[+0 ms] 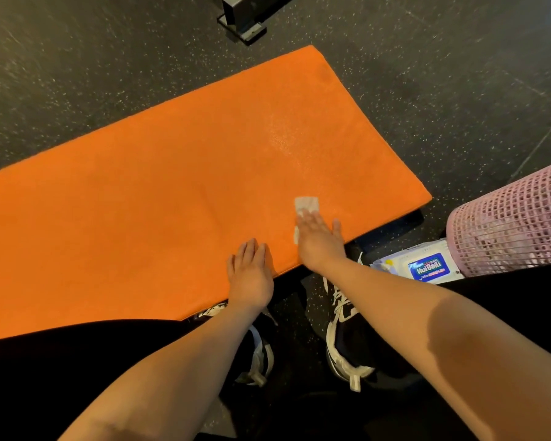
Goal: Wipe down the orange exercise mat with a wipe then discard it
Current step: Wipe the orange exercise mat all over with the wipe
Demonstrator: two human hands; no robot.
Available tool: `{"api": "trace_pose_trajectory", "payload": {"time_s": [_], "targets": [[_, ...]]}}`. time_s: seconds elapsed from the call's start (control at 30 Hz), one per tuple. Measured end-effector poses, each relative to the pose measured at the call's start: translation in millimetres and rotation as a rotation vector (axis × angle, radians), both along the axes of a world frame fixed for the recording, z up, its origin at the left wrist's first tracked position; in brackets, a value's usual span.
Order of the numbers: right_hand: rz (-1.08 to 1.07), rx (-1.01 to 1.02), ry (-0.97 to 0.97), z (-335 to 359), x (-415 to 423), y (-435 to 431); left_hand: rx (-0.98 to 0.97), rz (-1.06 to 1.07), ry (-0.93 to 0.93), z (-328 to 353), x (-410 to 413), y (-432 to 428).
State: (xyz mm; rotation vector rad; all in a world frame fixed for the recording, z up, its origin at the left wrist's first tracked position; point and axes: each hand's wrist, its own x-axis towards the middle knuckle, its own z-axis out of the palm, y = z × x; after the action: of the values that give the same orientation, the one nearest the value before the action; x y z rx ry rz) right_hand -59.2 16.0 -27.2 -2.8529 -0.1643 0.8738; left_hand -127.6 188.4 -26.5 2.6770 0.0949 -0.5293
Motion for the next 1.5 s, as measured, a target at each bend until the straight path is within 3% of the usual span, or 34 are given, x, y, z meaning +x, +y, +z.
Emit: {"api": "trace_pose_trajectory", "payload": {"time_s": [0.1,0.23,0.37,0.5,0.57,0.7,0.8,1.0,1.23,1.37,1.43,1.5], "targets": [[-0.096,0.026,0.002,1.0,-6.9,10.7,0.015,-0.024,0.033,-2.0,0.3,1.7],[0.177,0.217,-0.044,3.9,-48.3,41.7,-0.098,0.037,0.043,-3.3,4.2,5.4],[0.313,0.215,-0.039,2.0,-45.5,23.1,-0.074,0.009,0.045,-2.3,1.9,6.2],[-0.013,0.027,-0.029,4.1,-28.5,-2.9,-0.029,-0.034,0.065,0.7,1.5,6.6],[-0.108,0.034,-0.029,7.4,-29.8,9.8,-0.029,-0.032,0.073,2.1,3.0,6.3],[0.080,0.212,-0.030,6.4,-49.5,46.8,-0.071,-0.004,0.108,3.0,4.7,5.6],[0.193,0.218,-0.031,0.9,-48.1,37.3,-0.081,-0.006,0.131,4.9,5.2,7.2],[-0.086,0.040,-0.026,4.6,-29.4,15.4,-0.068,-0.009,0.187,11.0,8.5,5.2],[0.187,0.226,-0.020,7.0,-43.4,43.8,-0.053,-0.031,0.200,14.6,10.8,8.6],[0.007,0.064,-0.020,5.7,-21.1,26.8,-0.026,-0.033,0.192,18.6,11.2,8.2],[-0.047,0.086,-0.029,5.7,-20.9,33.6,-0.019,0.015,0.163,18.3,13.5,6.6],[0.048,0.185,-0.036,4.1,-29.9,47.2,-0.006,0.072,0.128,17.4,15.8,4.6]]}}
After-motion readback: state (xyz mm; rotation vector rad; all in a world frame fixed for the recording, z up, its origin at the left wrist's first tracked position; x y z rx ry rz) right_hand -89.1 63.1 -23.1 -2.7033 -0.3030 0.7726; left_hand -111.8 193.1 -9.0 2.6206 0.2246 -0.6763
